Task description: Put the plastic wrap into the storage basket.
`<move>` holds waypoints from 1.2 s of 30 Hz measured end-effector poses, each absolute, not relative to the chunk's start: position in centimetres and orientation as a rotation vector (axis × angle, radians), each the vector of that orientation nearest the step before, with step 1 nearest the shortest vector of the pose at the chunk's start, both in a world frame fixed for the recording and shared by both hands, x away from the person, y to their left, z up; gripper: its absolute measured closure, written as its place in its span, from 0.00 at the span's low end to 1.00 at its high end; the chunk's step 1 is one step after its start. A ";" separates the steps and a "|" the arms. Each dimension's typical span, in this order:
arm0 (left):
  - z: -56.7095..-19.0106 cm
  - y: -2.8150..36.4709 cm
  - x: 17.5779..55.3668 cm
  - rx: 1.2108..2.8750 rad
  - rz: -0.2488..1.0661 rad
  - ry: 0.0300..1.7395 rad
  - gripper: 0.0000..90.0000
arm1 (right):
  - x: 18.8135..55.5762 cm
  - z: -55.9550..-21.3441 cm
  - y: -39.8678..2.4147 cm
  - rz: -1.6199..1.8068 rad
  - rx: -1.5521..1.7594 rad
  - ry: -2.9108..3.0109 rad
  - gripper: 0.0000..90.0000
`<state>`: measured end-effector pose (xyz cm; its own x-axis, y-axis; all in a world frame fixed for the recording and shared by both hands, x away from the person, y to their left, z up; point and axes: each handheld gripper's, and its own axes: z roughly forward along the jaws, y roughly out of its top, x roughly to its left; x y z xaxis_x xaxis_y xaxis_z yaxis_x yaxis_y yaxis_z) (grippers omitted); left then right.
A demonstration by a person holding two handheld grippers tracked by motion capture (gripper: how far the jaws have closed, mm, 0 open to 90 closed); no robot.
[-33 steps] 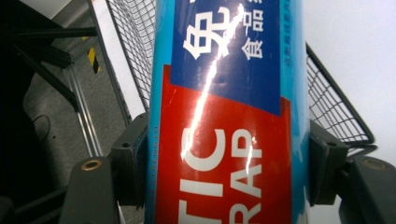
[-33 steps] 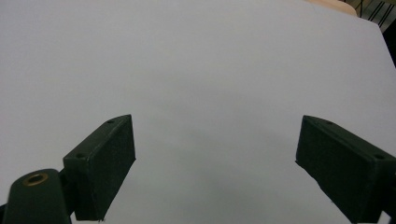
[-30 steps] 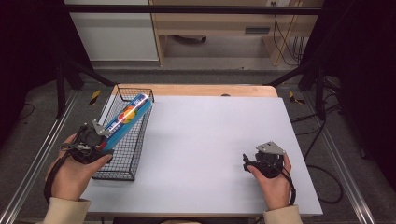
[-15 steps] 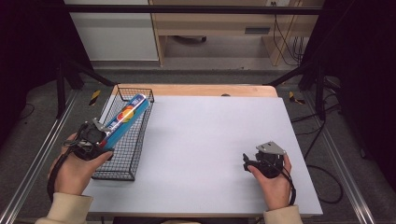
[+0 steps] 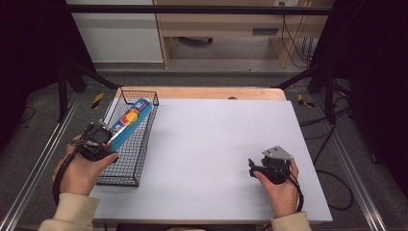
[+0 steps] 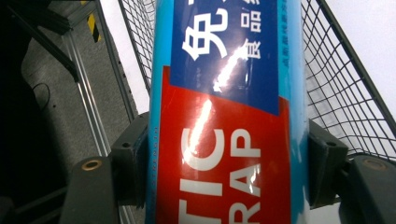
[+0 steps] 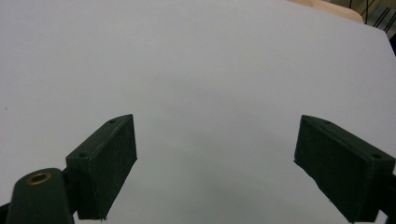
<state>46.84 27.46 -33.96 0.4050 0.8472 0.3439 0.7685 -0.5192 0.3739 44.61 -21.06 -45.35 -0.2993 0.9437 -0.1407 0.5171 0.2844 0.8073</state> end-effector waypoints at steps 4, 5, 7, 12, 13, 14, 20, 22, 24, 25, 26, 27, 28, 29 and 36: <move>-33.6 26.9 46.8 2.514 0.773 1.483 0.36 | 44.5 -45.1 -20.6 0.883 1.273 1.945 0.15; -33.6 26.9 46.8 2.514 0.773 1.483 0.36 | 44.5 -45.1 -20.6 0.883 1.273 1.945 0.15; -33.6 26.7 46.9 2.523 0.779 1.495 0.36 | 44.5 -45.1 -20.4 0.893 1.259 1.957 0.15; -34.1 26.1 47.3 2.562 0.805 1.535 0.36 | 44.7 -45.0 -20.5 0.904 1.257 1.964 0.15; -34.1 26.1 47.3 2.562 0.805 1.535 0.36 | 44.7 -45.0 -20.5 0.904 1.257 1.964 0.15; -34.2 26.0 47.3 2.573 0.804 1.538 0.36 | 44.7 -45.0 -20.6 0.908 1.260 1.962 0.15; -34.6 26.1 47.8 2.578 0.797 1.570 0.36 | 44.7 -45.0 -20.8 0.909 1.271 1.957 0.15; -34.6 26.1 47.8 2.576 0.801 1.579 0.36 | 44.7 -45.0 -20.7 0.908 1.276 1.958 0.15; -34.6 26.1 47.8 2.585 0.802 1.582 0.36 | 44.7 -45.1 -20.6 0.909 1.270 1.962 0.15; -34.6 26.0 47.8 2.590 0.802 1.586 0.36 | 44.7 -45.1 -20.6 0.908 1.269 1.964 0.15; -34.6 26.0 47.8 2.590 0.799 1.593 0.36 | 44.7 -45.1 -20.6 0.905 1.266 1.968 0.15; -34.7 26.0 47.8 2.590 0.799 1.596 0.36 | 44.7 -45.1 -20.6 0.905 1.266 1.968 0.15; -34.8 26.1 47.8 2.589 0.792 1.601 0.36 | 44.7 -45.1 -20.6 0.908 1.266 1.966 0.15; -34.8 26.1 47.8 2.589 0.792 1.601 0.36 | 44.7 -45.1 -20.6 0.908 1.266 1.966 0.15; -35.3 26.1 47.8 2.602 0.786 1.627 0.36 | 44.7 -45.1 -20.6 0.907 1.270 1.971 0.15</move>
<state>47.75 26.10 -35.30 0.3494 0.8372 0.4206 0.8500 -0.4721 0.2336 44.73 -20.58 -45.15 -0.3474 0.9286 -0.1302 0.5048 0.3022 0.8086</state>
